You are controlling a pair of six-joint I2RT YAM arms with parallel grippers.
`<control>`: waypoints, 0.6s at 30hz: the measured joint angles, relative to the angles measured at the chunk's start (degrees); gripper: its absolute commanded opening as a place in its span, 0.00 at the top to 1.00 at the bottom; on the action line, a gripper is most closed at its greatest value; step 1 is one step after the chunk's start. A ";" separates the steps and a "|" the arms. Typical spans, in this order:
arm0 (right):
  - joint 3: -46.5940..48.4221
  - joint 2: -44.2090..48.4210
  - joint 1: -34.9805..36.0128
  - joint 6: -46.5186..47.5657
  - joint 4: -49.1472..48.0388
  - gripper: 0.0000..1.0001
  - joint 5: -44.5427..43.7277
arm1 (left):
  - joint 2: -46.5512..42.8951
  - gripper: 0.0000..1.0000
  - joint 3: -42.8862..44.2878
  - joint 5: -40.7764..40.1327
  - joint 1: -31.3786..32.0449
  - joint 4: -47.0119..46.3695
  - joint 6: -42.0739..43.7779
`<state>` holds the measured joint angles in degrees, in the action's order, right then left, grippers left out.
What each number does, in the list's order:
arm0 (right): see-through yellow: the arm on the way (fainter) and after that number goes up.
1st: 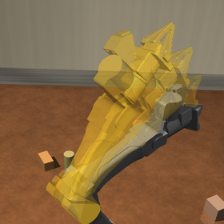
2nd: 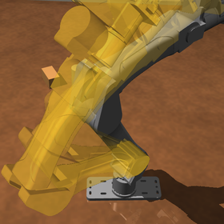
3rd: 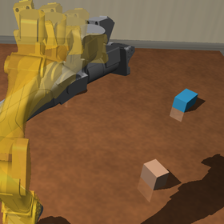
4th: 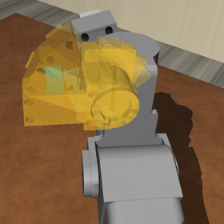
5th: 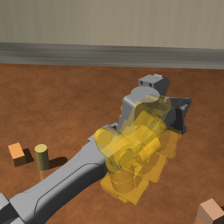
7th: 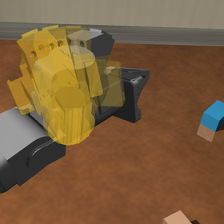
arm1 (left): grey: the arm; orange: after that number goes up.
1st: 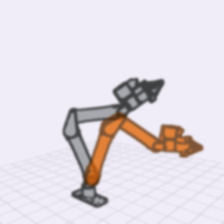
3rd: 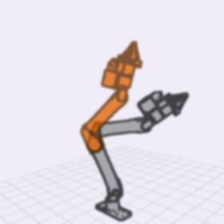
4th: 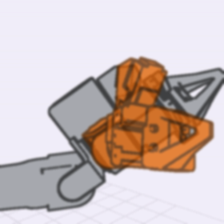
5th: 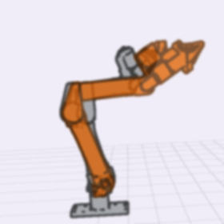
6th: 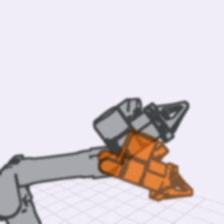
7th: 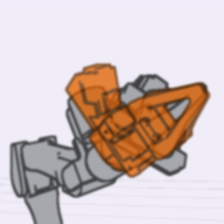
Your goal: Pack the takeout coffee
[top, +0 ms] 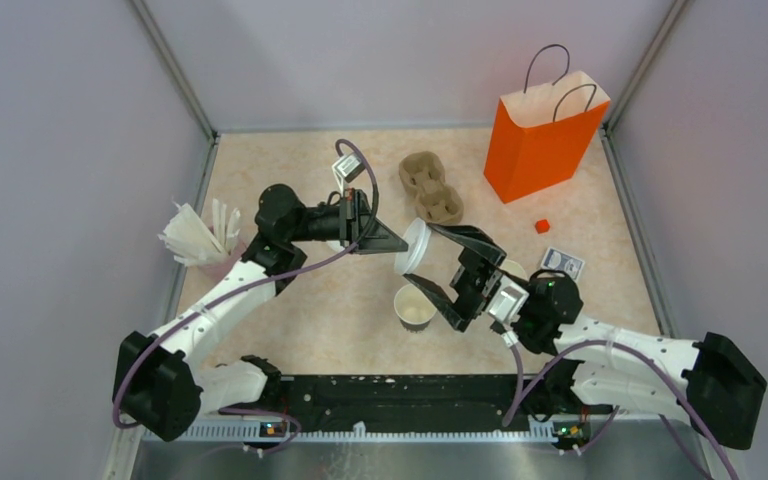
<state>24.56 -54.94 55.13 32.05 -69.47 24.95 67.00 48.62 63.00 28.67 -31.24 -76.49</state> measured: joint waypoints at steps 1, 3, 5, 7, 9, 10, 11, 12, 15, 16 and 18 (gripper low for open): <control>0.02 -0.04 0.02 -0.02 0.00 0.15 0.04 | 0.00 0.99 -0.07 -0.04 0.02 -0.26 -0.22; 0.57 -0.39 0.09 0.00 0.09 0.11 0.20 | 0.00 0.99 -0.35 -0.24 0.09 -1.44 -0.90; 0.94 -0.74 0.22 0.07 0.09 0.08 0.17 | 0.02 0.99 -0.66 -0.31 0.26 -2.58 -1.75; 1.01 -1.03 0.22 0.28 -0.11 0.08 0.15 | 0.02 1.00 -1.09 -0.28 0.48 -3.98 -2.78; 1.01 -1.36 0.22 0.42 -0.07 0.08 0.17 | 0.02 1.00 -1.31 -0.37 0.66 -4.83 -3.30; 1.01 -1.49 0.22 0.44 -0.04 0.09 0.17 | 0.02 1.00 -1.31 -0.39 0.68 -5.07 -3.45; 1.01 -1.55 0.24 0.50 0.00 0.09 0.15 | 0.02 1.00 -1.33 -0.42 0.70 -5.33 -3.58; 1.01 -1.60 0.24 0.52 0.00 0.10 0.15 | 0.02 1.00 -1.33 -0.42 0.70 -5.51 -3.72; 1.01 -1.60 0.24 0.70 0.09 0.12 0.20 | 0.02 1.00 -1.33 -0.44 0.76 -5.81 -3.98; 1.03 -1.60 0.24 0.79 0.11 0.12 0.20 | 0.02 1.00 -1.33 -0.46 0.76 -5.84 -4.00; 1.03 -1.57 0.24 0.85 0.11 0.12 0.20 | 0.02 1.00 -1.38 -0.52 0.76 -5.86 -4.00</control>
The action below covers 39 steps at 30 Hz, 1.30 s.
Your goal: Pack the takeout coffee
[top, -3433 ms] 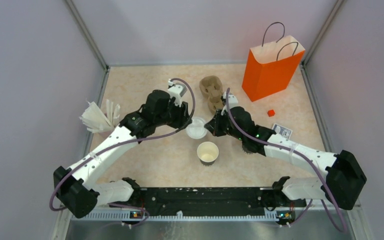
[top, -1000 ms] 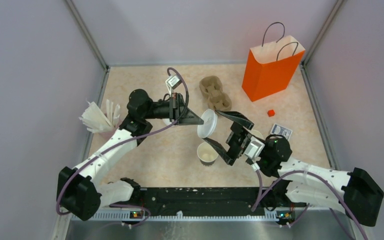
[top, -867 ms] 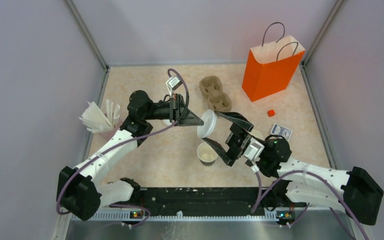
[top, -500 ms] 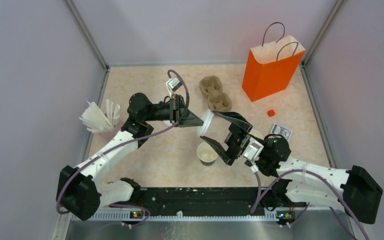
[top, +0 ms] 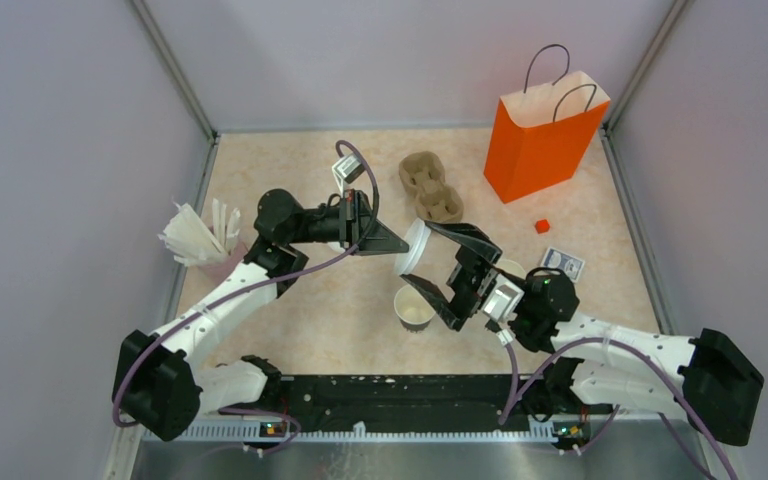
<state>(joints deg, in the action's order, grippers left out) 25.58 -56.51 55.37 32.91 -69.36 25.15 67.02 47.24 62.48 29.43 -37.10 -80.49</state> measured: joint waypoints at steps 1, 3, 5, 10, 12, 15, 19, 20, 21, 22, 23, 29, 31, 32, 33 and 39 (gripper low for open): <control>0.00 0.00 0.00 0.00 0.00 0.12 -0.02 | 0.00 1.00 -0.02 -0.04 0.00 0.02 -0.02; -0.02 0.00 0.00 0.00 -0.04 0.13 -0.04 | 0.02 0.99 -0.02 -0.17 0.04 0.02 -0.02; 0.00 0.00 0.00 0.00 -0.04 0.11 -0.02 | 0.11 0.99 -0.02 -0.22 0.09 -0.04 -0.02; -0.02 0.00 0.00 -0.07 -0.59 0.10 -0.39 | 0.35 1.00 -0.37 -0.42 0.20 -0.33 -0.57; -0.02 0.00 0.00 -0.09 -1.09 0.10 -0.48 | 0.37 1.00 -0.52 -0.57 0.26 -0.48 -0.72; 0.00 0.00 0.00 -0.09 -1.36 0.12 -0.48 | 0.37 1.00 -0.57 -0.63 0.26 -0.68 -0.90; 0.00 0.00 0.00 -0.09 -1.36 0.16 -0.48 | 0.37 0.99 -0.57 -0.83 0.26 -0.76 -1.11; -0.02 0.00 0.00 -0.09 -1.36 0.17 -0.48 | 0.37 0.99 -0.57 -0.85 0.26 -0.81 -1.20; -0.02 0.00 0.00 -0.09 -1.38 0.17 -0.48 | 0.39 0.97 -0.57 -0.85 0.26 -0.83 -1.25; -0.02 0.00 0.00 -0.09 -1.40 0.18 -0.48 | 0.39 0.95 -0.61 -0.87 0.26 -0.85 -1.29; -0.02 0.00 0.00 -0.09 -1.38 0.19 -0.46 | 0.39 0.93 -0.66 -0.94 0.26 -0.90 -1.31; -0.02 0.17 0.00 -0.26 -1.18 0.22 -0.79 | 0.37 0.72 -1.27 -1.44 0.26 -0.98 -1.03; -0.02 0.55 0.00 -0.50 -0.83 0.24 -1.36 | 0.37 0.64 -1.31 -1.73 0.28 -0.48 -0.55; -0.07 0.81 0.00 -0.63 -0.63 0.24 -1.81 | 0.37 0.62 -1.31 -1.95 0.31 0.09 0.00; -0.09 1.09 0.00 -1.01 -0.39 0.26 -2.36 | 0.37 0.60 -1.31 -1.99 0.31 0.20 0.09; -1.62 4.66 0.00 -3.91 2.21 0.28 -6.93 | -0.24 0.33 -1.05 -4.55 0.17 7.41 6.56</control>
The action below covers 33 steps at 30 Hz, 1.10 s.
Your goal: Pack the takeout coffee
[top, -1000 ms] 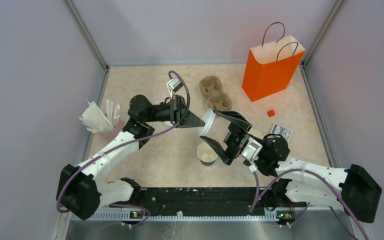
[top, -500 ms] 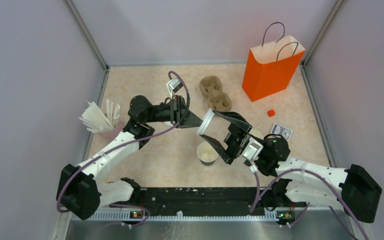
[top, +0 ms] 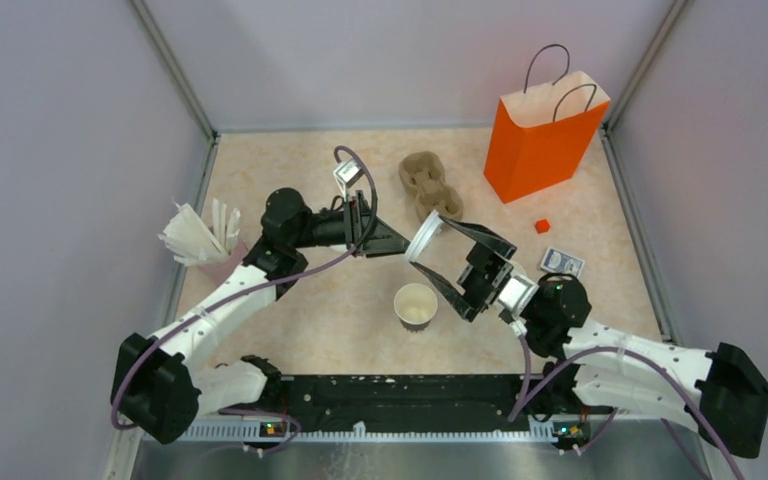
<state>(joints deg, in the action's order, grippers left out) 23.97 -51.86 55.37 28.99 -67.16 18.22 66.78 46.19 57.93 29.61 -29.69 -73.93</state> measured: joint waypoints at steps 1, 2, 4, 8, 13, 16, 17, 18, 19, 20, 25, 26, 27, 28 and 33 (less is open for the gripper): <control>-0.02 0.85 0.00 -0.70 1.29 0.28 -0.74 | -0.55 0.28 0.33 -0.98 -0.22 2.62 1.97; -0.02 1.95 0.00 -1.44 2.62 0.29 -1.62 | -1.09 0.23 0.72 -1.88 -0.44 5.05 4.02; -0.02 4.70 0.02 -3.48 6.43 0.32 -3.45 | -2.82 0.14 2.91 -5.90 -1.22 13.18 9.99; 0.04 10.91 0.00 -9.01 17.44 0.34 -7.41 | -5.99 0.01 10.36 -19.34 -2.03 30.21 24.41; 1.92 16.96 0.00 -17.57 38.75 0.36 -13.42 | -10.05 0.01 13.62 -34.38 -2.08 42.53 37.00; 5.22 17.46 0.02 -22.51 50.69 0.34 -17.27 | -10.71 0.01 13.62 -39.76 -2.08 48.30 42.80; 6.80 17.07 0.00 -24.39 55.32 0.34 -18.47 | -10.69 0.01 13.60 -41.31 -2.08 50.23 44.89; 8.74 16.39 0.00 -26.43 60.50 0.33 -19.82 | -10.67 0.01 13.44 -42.56 -2.10 51.93 46.95; 10.16 15.69 0.02 -27.85 63.87 0.33 -20.65 | -10.80 0.01 13.09 -43.36 -2.14 53.24 48.94; 12.20 14.49 0.02 -29.55 68.43 0.33 -21.70 | -10.95 0.01 12.68 -43.98 -2.12 54.36 50.62; 20.98 6.23 0.00 -36.72 85.15 0.32 -24.90 | -14.60 0.01 7.41 -44.54 -2.14 58.14 58.27; 22.75 4.11 0.00 -37.99 88.26 0.32 -25.20 | -15.85 0.01 6.14 -44.54 -2.14 58.36 59.19; 24.50 1.95 0.00 -39.23 91.06 0.32 -25.38 | -17.84 0.01 4.33 -44.54 -2.14 58.49 60.28; 26.18 -0.28 0.00 -40.37 93.64 0.32 -25.57 | -19.50 0.01 3.02 -44.54 -2.14 58.53 61.00; 32.20 -8.96 0.02 -44.39 100.91 0.35 -26.01 | -26.12 0.01 -1.55 -45.24 -2.14 57.92 63.65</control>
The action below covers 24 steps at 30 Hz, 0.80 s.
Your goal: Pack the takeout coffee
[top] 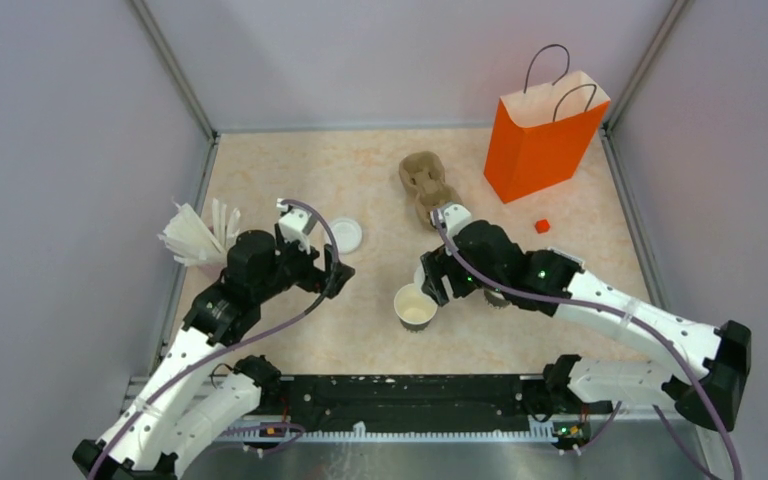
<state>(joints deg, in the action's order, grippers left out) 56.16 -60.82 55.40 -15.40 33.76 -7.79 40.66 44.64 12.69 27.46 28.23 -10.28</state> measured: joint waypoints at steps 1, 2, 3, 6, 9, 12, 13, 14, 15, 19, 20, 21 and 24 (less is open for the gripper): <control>0.68 -1.16 0.04 -0.76 0.92 0.35 -0.11 | -0.63 0.01 -0.52 0.04 0.00 -0.09 0.07; 1.38 -2.16 0.15 -1.33 1.84 0.35 -0.20 | -1.07 0.01 -0.85 0.07 0.00 -0.11 0.22; 1.88 -2.95 0.37 -1.84 2.34 0.35 -0.42 | -1.33 0.01 -0.94 0.00 0.00 -0.07 0.46; 4.72 -5.99 1.90 -3.65 4.33 0.35 -1.86 | -1.57 0.01 -0.94 -1.38 0.02 -0.13 1.07; 7.96 -9.42 4.66 -4.74 5.90 0.35 -3.67 | -2.75 0.01 -0.94 -3.80 0.00 -0.04 1.33; 11.28 -13.05 7.23 -5.62 7.65 0.35 -5.40 | -5.90 0.01 -0.94 -6.32 0.00 -0.07 1.49; 11.91 -13.84 7.58 -5.75 8.00 0.35 -5.68 | -7.17 0.01 -0.94 -7.04 0.00 -0.11 1.49; 12.79 -14.97 7.96 -5.92 8.66 0.35 -6.14 | -8.63 0.01 -0.94 -8.00 0.00 -0.17 1.49; 13.38 -15.78 8.13 -6.16 9.20 0.35 -6.43 | -9.64 0.01 -0.94 -8.79 0.00 -0.17 1.49; 14.51 -17.94 9.01 -6.73 10.47 0.34 -7.54 | -13.92 0.01 -0.94 -12.98 0.02 -0.57 1.49; 14.51 -18.18 9.14 -6.82 10.64 0.34 -7.63 | -14.62 0.01 -0.96 -14.01 0.00 -0.66 1.49; 14.53 -18.49 9.33 -6.93 10.99 0.34 -7.74 | -15.10 0.01 -0.96 -14.62 0.00 -0.72 1.49; 14.53 -19.19 9.44 -7.10 12.15 0.34 -8.07 | -16.22 0.01 -0.96 -16.50 0.00 -0.83 1.46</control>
<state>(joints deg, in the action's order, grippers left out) 70.70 -80.01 64.84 -22.50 45.91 -15.86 24.45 43.68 -3.81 27.46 27.40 -8.82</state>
